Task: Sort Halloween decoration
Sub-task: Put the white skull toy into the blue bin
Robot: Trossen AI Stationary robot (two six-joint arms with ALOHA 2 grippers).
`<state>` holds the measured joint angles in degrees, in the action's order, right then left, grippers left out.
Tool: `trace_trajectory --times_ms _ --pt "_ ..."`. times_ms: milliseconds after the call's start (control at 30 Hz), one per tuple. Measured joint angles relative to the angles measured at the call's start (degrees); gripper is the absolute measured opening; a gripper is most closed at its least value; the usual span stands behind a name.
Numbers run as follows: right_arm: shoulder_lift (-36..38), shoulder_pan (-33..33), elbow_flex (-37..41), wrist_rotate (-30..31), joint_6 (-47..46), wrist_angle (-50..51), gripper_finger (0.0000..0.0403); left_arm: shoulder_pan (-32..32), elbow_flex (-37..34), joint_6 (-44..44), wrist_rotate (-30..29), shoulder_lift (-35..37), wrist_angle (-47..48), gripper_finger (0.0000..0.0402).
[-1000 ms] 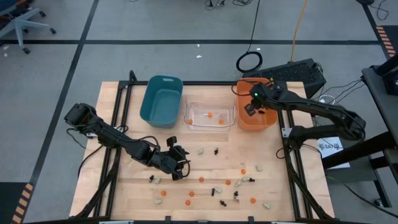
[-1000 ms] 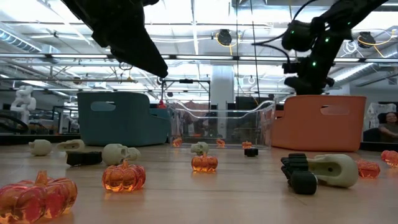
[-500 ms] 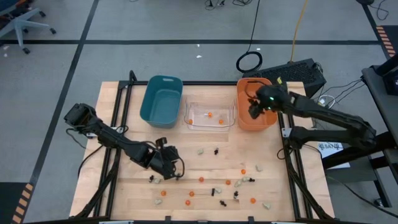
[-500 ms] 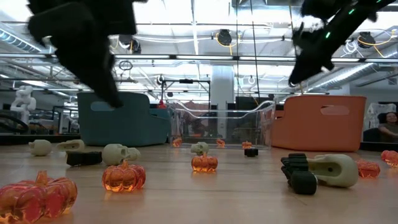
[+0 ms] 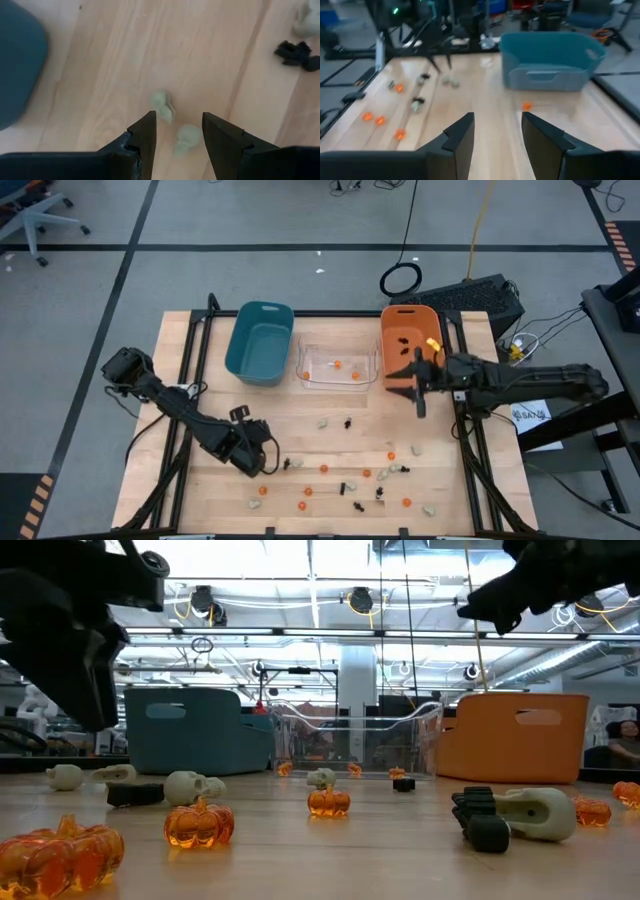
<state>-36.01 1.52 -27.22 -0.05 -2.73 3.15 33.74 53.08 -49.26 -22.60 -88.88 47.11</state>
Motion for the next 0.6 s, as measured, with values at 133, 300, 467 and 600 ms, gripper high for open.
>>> trace_trajectory --times_ms 133,300,467,600 --pt "-3.42 -3.91 1.52 0.06 1.64 -2.47 0.0149 -0.24 0.0 -1.03 -0.5 0.0 0.18 0.0153" --pt "-9.66 -7.73 1.7 0.15 4.13 -5.23 0.0146 -1.79 0.0 -0.04 -2.86 0.02 -0.35 0.0161" --pt "-16.23 -10.73 1.68 0.2 5.35 -11.38 0.0146 -3.43 -3.21 5.42 -2.99 0.02 -6.11 0.021" --pt "-20.84 -12.33 1.68 0.2 5.38 -15.63 0.0146 -5.23 -6.57 7.37 -1.08 0.0 -7.5 0.0245"
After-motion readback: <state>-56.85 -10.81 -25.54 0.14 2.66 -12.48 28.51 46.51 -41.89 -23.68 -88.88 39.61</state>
